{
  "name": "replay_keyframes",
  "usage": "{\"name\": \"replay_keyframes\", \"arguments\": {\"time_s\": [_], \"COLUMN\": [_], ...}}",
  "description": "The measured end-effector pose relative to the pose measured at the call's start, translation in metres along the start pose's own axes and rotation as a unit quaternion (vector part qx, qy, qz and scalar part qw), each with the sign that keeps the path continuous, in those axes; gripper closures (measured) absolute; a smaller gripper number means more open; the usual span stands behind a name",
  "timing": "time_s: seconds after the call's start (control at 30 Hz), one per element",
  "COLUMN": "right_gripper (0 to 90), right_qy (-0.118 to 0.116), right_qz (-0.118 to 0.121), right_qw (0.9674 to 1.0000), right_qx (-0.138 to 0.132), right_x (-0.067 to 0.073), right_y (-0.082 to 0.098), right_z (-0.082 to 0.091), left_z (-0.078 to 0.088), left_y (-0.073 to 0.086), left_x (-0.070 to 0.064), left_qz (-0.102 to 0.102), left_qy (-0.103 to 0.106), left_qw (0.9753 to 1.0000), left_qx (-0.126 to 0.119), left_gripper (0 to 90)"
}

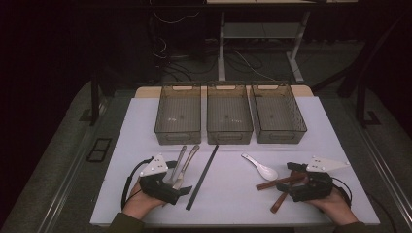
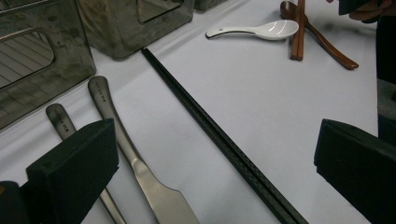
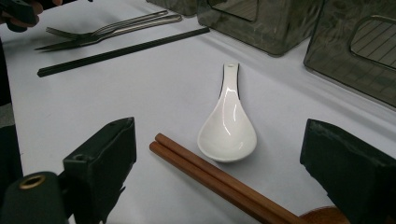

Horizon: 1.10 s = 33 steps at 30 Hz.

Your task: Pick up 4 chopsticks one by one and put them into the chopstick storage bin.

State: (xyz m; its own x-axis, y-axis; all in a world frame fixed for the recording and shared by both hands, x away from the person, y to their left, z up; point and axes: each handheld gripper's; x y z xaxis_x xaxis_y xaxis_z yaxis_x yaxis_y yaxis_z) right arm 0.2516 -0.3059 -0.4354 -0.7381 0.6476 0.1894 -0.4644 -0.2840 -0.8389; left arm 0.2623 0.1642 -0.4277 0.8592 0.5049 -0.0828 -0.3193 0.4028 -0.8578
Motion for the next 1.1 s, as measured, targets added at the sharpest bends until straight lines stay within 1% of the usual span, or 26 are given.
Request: {"name": "replay_keyframes", "arguments": {"time_s": [0.1,0.3,0.37,0.4,0.57,0.63,0.67,0.7,0.73,0.77,0.97,1.0,1.1], "right_gripper": [10.3,10.4,10.4,10.4,10.7,15.3,15.3,15.4,16.0,17.0,28.7,30.7,34.9], "right_qy": [0.003,0.008,0.010,0.012,0.017,0.015,0.015,0.016,0.017,0.019,0.017,0.017,0.015], "right_qz": [-0.005,-0.018,-0.016,-0.019,-0.021,-0.023,-0.022,-0.026,-0.026,-0.024,-0.037,-0.036,-0.038], "right_qw": [1.0000,0.9996,0.9994,0.9991,0.9985,0.9984,0.9984,0.9981,0.9977,0.9977,0.9957,0.9958,0.9946], "right_qx": [0.003,0.020,0.030,0.037,0.048,0.050,0.049,0.053,0.060,0.061,0.084,0.082,0.096], "right_x": [0.000,-0.001,-0.001,0.000,0.001,-0.001,-0.001,-0.002,-0.002,-0.003,-0.007,-0.008,-0.011], "right_y": [-0.001,-0.008,-0.010,-0.011,-0.015,-0.018,-0.020,-0.021,-0.023,-0.024,-0.030,-0.031,-0.034], "right_z": [0.000,-0.002,-0.004,-0.005,-0.009,-0.011,-0.012,-0.014,-0.015,-0.016,-0.027,-0.029,-0.036], "left_z": [0.000,0.001,0.001,0.001,0.003,0.002,0.002,0.002,0.002,0.002,0.002,0.001,0.001], "left_y": [0.000,0.000,0.000,0.001,0.000,0.000,0.000,0.000,0.000,0.000,0.000,0.000,0.000], "left_x": [0.000,0.000,-0.001,-0.001,-0.001,0.000,0.000,0.000,0.000,0.000,0.000,-0.001,0.000], "left_qz": [0.000,0.004,0.002,0.002,0.001,0.002,0.002,0.004,0.004,0.004,0.004,0.006,0.004], "left_qy": [-0.001,-0.002,-0.002,-0.002,-0.002,-0.001,-0.001,-0.002,-0.001,-0.001,-0.002,-0.002,-0.002], "left_qw": [1.0000,1.0000,1.0000,1.0000,1.0000,1.0000,1.0000,1.0000,1.0000,1.0000,1.0000,1.0000,1.0000], "left_qx": [0.000,-0.004,-0.002,-0.002,-0.003,-0.005,-0.004,-0.003,-0.002,-0.003,-0.001,-0.005,-0.005], "left_gripper": [0.0,0.0,0.0,0.0,0.0,0.0,0.0,0.0,0.0,0.0,0.0,0.0,0.0]}}
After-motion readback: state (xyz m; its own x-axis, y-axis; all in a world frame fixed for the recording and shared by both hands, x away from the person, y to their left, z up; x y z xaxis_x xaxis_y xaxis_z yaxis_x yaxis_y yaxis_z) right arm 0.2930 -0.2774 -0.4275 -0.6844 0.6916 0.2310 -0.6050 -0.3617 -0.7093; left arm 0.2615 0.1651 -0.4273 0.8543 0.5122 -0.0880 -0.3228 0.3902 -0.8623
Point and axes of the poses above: each handheld gripper's, and its own axes: z roughly backward along the jaws, y roughly out of its underside, x roughly to its left, and after that the axes turned 2 degrees about -z, right-handed
